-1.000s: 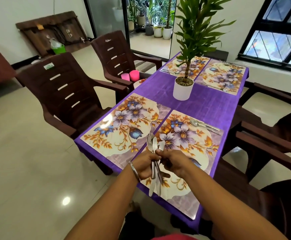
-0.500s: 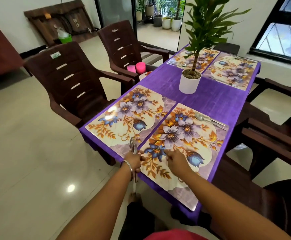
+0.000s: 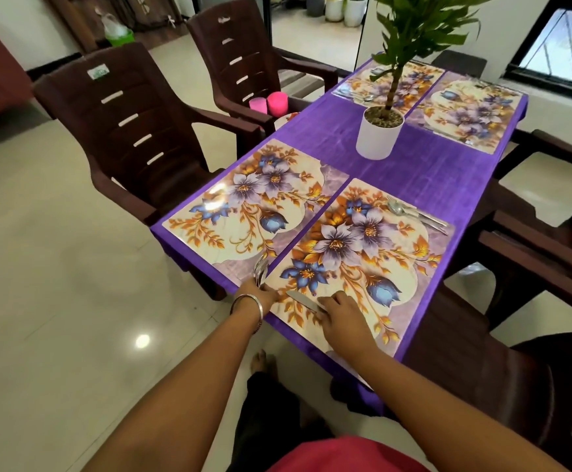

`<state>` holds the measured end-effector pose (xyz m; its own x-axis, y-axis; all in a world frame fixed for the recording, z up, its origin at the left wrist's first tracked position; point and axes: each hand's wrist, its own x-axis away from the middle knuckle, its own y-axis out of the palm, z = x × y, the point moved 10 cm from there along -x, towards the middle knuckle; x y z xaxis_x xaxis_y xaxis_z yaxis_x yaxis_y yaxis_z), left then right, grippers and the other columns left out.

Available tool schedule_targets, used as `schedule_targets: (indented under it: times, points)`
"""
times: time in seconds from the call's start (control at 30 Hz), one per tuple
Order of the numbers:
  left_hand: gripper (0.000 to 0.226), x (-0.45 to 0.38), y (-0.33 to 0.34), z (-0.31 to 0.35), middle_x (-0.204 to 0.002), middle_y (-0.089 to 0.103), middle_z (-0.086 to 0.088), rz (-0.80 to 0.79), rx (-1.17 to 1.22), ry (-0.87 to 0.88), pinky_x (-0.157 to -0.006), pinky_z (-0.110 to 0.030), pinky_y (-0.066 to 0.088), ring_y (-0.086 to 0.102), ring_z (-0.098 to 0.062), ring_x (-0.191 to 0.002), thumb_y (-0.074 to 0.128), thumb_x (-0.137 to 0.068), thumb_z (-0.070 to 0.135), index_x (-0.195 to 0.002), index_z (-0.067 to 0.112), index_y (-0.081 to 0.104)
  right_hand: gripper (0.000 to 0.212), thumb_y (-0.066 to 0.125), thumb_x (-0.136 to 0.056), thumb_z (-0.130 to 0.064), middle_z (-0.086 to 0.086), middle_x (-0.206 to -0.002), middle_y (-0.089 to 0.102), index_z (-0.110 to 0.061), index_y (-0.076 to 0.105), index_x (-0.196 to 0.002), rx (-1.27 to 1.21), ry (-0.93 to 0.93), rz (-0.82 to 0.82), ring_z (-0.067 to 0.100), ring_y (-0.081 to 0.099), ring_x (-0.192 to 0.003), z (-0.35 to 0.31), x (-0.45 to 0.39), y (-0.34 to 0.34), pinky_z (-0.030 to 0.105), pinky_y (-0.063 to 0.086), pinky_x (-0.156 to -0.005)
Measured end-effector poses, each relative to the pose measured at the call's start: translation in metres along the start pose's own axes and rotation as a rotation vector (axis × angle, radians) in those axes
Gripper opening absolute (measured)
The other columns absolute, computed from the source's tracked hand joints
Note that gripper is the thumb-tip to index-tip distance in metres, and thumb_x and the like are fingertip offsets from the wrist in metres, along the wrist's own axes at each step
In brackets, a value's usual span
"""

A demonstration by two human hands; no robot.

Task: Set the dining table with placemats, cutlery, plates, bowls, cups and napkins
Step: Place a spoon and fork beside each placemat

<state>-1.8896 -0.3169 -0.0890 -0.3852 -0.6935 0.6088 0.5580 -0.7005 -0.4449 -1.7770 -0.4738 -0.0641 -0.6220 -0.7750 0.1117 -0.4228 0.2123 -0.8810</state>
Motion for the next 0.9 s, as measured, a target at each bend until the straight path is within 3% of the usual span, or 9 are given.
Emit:
schedule_targets:
  times: [0.13,0.3,0.53,0.9]
  points:
    - [0.052,-0.003,0.002,0.001,-0.121,0.061,-0.012,0.013,-0.093,-0.022,-0.096,-0.045,0.047,0.056,-0.033,-0.114,0.076,-0.079,0.028,-0.123,0.011,0.055,0.029,0.05,-0.098,-0.024,0.001,-0.11,0.059,-0.016,0.063,-0.123,-0.079,0.009,-0.029,0.014,0.05,-0.1,0.016,0.01,-0.001,0.019,0.04,-0.079]
    - [0.054,-0.005,0.002,0.012,-0.132,0.053,-0.017,0.007,-0.278,-0.034,-0.098,-0.043,0.044,0.05,-0.035,-0.12,0.069,-0.086,0.027,-0.132,0.007,0.048,0.027,0.054,-0.096,-0.023,0.0,-0.108,0.061,-0.016,0.066,-0.119,-0.147,0.01,-0.057,0.013,0.052,-0.099,0.017,0.023,-0.001,0.024,0.047,-0.083]
    - [0.067,-0.005,0.002,0.014,-0.137,0.046,-0.02,-0.013,-0.328,-0.086,-0.102,-0.043,0.042,0.046,-0.036,-0.125,0.072,-0.084,0.026,-0.137,0.003,0.039,0.023,0.058,-0.094,-0.024,0.003,-0.096,0.061,-0.013,0.07,-0.109,-0.175,0.027,-0.016,0.016,0.052,-0.09,0.018,0.04,0.0,0.028,0.044,-0.072]
    - [0.062,-0.009,0.004,0.014,-0.136,0.047,-0.02,-0.047,-0.379,-0.118,-0.102,-0.043,0.042,0.046,-0.036,-0.124,0.07,-0.086,0.024,-0.135,0.003,0.039,0.026,0.055,-0.095,-0.028,0.002,-0.101,0.064,-0.017,0.069,-0.113,-0.157,0.032,-0.009,0.017,0.055,-0.092,0.017,0.048,0.003,0.028,0.048,-0.076]
